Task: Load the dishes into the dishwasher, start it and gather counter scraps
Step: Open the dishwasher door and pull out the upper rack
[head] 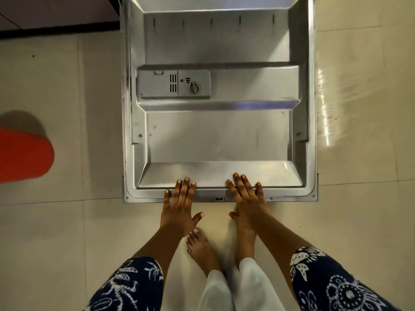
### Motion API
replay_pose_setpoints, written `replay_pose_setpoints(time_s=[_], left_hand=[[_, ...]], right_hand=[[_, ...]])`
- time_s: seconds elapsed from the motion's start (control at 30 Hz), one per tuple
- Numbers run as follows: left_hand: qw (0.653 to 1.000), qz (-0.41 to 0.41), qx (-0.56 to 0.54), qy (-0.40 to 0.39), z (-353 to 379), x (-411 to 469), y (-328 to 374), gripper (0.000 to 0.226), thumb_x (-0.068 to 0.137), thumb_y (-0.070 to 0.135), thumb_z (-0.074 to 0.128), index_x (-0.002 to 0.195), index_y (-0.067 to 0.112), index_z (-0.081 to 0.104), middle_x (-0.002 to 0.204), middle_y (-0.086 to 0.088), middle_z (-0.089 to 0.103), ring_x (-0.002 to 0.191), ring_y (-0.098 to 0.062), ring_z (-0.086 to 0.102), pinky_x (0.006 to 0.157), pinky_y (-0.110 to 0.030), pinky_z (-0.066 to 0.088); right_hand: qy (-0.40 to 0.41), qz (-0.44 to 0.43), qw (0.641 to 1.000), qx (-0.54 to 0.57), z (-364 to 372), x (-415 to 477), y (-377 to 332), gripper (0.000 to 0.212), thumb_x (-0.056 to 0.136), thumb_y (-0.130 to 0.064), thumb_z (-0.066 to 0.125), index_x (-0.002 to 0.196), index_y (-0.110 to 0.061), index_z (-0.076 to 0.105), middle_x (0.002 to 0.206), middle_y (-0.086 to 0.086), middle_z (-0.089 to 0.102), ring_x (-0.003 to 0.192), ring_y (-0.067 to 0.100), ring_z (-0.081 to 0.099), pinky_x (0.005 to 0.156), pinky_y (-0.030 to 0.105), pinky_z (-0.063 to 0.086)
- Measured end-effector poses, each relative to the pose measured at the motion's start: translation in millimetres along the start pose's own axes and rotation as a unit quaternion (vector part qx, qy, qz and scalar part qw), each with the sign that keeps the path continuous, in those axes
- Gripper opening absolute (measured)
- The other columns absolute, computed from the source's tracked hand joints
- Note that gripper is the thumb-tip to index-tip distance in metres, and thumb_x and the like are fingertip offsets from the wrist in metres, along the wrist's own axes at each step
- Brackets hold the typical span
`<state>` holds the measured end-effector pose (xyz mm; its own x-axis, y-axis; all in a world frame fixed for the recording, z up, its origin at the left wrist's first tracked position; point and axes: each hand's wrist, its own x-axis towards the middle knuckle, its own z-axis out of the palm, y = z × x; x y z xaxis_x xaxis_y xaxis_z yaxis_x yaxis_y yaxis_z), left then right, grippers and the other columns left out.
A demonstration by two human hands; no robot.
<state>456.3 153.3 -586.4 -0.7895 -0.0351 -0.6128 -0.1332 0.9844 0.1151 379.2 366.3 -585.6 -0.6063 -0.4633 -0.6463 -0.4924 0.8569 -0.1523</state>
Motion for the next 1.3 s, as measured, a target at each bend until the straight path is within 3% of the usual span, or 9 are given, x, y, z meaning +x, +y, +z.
replay_pose_setpoints(time_s=[0.07,0.17,0.23,0.3,0.43,0.57,0.83,1.1,1.3], left_hand=[[1.0,-0.007,-0.013,0.006,2.7,1.9,1.3,0.101,0.083,0.07,0.043,0.143,0.027,-0.026,0.157,-0.005,-0.017,0.144,-0.027,-0.015,0.113,-0.047,-0.011],[0.996,-0.012,0.004,-0.09,-5.7,9.8,2.3,0.108,0.081,0.072,0.044,0.139,0.026,-0.034,0.151,-0.004,-0.034,0.142,-0.027,-0.027,0.112,-0.048,-0.015],[0.986,-0.007,-0.011,-0.164,-26.1,16.3,0.5,0.11,0.08,0.07,0.05,0.144,0.026,-0.027,0.151,0.0,-0.034,0.143,-0.026,-0.024,0.113,-0.049,-0.01],[0.977,0.003,-0.013,-0.214,-63.4,14.5,-1.0,0.097,0.086,0.063,0.049,0.151,0.024,-0.013,0.156,0.001,-0.024,0.146,-0.022,-0.014,0.115,-0.049,-0.005],[0.997,0.003,-0.024,-0.068,-148.6,-7.8,7.5,0.064,0.096,0.042,0.042,0.151,0.021,0.016,0.159,0.0,0.012,0.146,-0.017,0.012,0.118,-0.041,0.005],[0.995,0.041,-0.071,0.065,-255.4,-32.5,19.5,0.056,0.095,0.04,0.044,0.147,0.028,0.029,0.156,0.005,0.023,0.143,-0.013,0.019,0.118,-0.039,0.008],[0.939,0.045,-0.081,0.33,-509.2,19.0,16.5,0.05,0.088,0.033,0.056,0.135,0.019,0.047,0.14,-0.007,0.046,0.125,-0.03,0.044,0.106,-0.043,0.035],[0.926,0.015,-0.016,0.378,-622.6,130.2,9.4,0.069,0.092,0.039,0.052,0.15,0.02,0.019,0.157,-0.006,0.018,0.145,-0.028,0.014,0.118,-0.05,0.012],[0.935,0.0,0.017,0.354,-635.0,185.8,-4.2,0.071,0.095,0.049,0.041,0.152,0.022,0.008,0.158,-0.008,0.011,0.147,-0.03,0.001,0.118,-0.05,0.001]], right_hand=[[0.003,0.008,1.0,0.0,1.1,3.7,-2.2,0.119,0.052,-0.062,0.078,0.146,-0.018,0.02,0.152,0.013,0.028,0.137,0.034,0.032,0.102,0.059,0.027],[-0.056,-0.009,0.998,-0.033,-7.1,5.5,1.1,0.108,0.082,-0.057,0.057,0.141,-0.024,-0.027,0.15,0.006,-0.029,0.141,0.027,-0.018,0.112,0.053,-0.002],[-0.111,-0.008,0.993,-0.032,-25.2,7.3,0.4,0.104,0.085,-0.054,0.055,0.143,-0.023,-0.025,0.15,0.004,-0.032,0.142,0.026,-0.021,0.115,0.053,-0.002],[-0.141,-0.005,0.99,0.0,-54.5,4.1,-7.4,0.095,0.088,-0.047,0.055,0.148,-0.021,-0.014,0.155,0.003,-0.022,0.144,0.023,-0.014,0.115,0.052,-0.001],[-0.023,0.012,0.999,0.026,-131.6,-29.3,-23.3,0.068,0.096,-0.033,0.043,0.15,-0.019,0.006,0.159,0.001,-0.006,0.146,0.018,-0.006,0.116,0.046,0.003],[0.057,0.035,0.996,0.055,-231.5,-67.9,-14.7,0.06,0.096,-0.034,0.042,0.149,-0.021,0.017,0.159,0.001,0.002,0.146,0.018,0.0,0.116,0.044,0.006],[0.305,0.048,0.95,0.046,-486.2,-38.1,35.7,0.052,0.093,-0.031,0.049,0.141,-0.015,0.037,0.152,0.005,0.029,0.141,0.021,0.023,0.113,0.042,0.025],[0.402,0.06,0.914,-0.009,-621.2,61.3,75.5,0.076,0.092,-0.031,0.053,0.151,-0.012,0.009,0.158,0.006,0.007,0.146,0.023,0.003,0.116,0.047,0.006],[0.367,0.069,0.926,-0.047,-640.3,116.6,98.1,0.072,0.094,-0.037,0.045,0.15,-0.013,0.007,0.157,0.005,0.011,0.146,0.024,0.006,0.116,0.053,0.0]])
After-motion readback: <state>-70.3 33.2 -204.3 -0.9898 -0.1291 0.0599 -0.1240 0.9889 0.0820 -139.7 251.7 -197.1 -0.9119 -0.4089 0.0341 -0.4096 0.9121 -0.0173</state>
